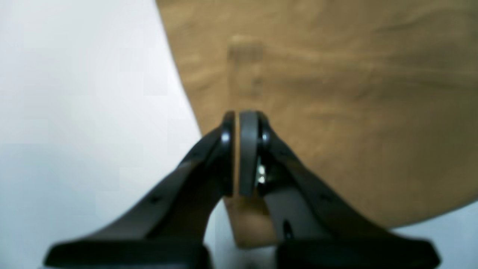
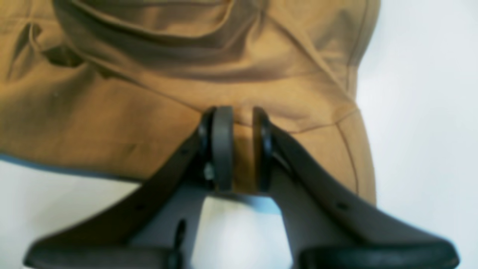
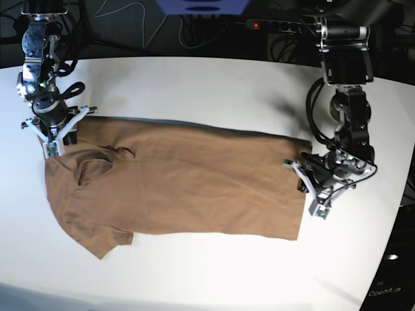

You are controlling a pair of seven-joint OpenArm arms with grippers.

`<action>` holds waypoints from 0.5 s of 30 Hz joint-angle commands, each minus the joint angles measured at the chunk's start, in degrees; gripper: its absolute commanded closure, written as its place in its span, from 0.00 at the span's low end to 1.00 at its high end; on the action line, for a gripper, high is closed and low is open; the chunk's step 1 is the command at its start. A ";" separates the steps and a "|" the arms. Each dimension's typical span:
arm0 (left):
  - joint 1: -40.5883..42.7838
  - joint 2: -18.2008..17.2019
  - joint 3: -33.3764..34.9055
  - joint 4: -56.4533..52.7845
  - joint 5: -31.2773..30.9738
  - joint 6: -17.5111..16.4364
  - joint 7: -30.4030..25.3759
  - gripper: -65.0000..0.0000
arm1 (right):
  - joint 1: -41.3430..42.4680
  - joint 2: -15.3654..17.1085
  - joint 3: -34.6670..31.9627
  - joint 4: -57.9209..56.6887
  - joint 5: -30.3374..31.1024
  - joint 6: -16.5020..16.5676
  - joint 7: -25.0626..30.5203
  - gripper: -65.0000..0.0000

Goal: Fold the T-shirt properly
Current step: 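Move the left gripper to the folded edge's other corner and grasp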

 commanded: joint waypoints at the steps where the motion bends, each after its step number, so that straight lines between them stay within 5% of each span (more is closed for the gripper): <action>1: -0.86 -0.51 0.33 1.17 -0.69 -0.37 -0.98 0.97 | 0.37 0.83 0.40 1.08 0.36 -0.25 1.18 0.85; 15: 3.09 -0.69 0.33 1.25 -0.69 -0.46 -1.24 0.97 | 0.45 1.09 0.31 3.01 0.36 -0.25 1.01 0.85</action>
